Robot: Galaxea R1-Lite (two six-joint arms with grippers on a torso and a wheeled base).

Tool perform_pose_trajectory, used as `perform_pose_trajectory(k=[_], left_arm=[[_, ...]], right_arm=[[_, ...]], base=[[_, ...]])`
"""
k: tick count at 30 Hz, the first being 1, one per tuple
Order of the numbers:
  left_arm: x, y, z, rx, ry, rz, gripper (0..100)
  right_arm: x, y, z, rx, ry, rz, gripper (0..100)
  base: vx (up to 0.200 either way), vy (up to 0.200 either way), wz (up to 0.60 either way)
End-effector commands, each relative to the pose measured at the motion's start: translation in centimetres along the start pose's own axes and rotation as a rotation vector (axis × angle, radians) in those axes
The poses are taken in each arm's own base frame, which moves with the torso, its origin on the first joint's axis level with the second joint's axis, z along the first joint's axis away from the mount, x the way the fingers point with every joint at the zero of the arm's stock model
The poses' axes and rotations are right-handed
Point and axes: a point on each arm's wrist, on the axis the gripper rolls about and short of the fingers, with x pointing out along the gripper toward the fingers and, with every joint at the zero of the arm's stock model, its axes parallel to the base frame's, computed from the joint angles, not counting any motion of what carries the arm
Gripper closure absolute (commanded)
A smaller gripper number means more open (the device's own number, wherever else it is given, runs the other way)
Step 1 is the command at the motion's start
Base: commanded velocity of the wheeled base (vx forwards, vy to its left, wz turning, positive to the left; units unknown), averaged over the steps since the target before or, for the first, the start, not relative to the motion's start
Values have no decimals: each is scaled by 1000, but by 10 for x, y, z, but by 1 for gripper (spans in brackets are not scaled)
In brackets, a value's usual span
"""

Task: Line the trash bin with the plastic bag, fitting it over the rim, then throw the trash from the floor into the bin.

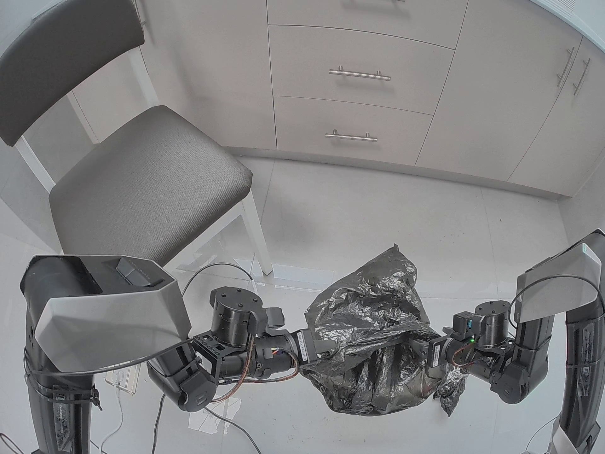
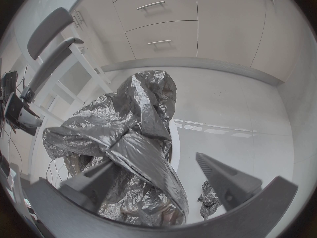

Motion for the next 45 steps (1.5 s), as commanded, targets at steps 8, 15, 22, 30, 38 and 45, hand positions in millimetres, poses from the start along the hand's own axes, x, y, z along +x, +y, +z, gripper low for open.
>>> perform_pose_trajectory(k=[8,15,22,30,38,45], left_arm=[[1,-4,-5,57,15,-4,100],[-6,-12,-15,288,-28,77,100],[-6,-10,-30,522,20,107,100],[1,-18,-41,607,24,119,100],[1,-26,-40,589,-15,163,100],[-4,-36,-35,607,-59,161,0]], right_arm=[[-3,2,10,11,-52,9,0],[-4,1,11,12,-54,10,0],[-3,2,12,12,-58,13,0],[-2,3,12,12,-60,13,0],[-2,2,13,34,-66,13,0],[-3,3,15,34,-70,15,0]], base=[[0,0,0],[0,0,0],[0,0,0],[0,0,0],[0,0,0],[0,0,0]])
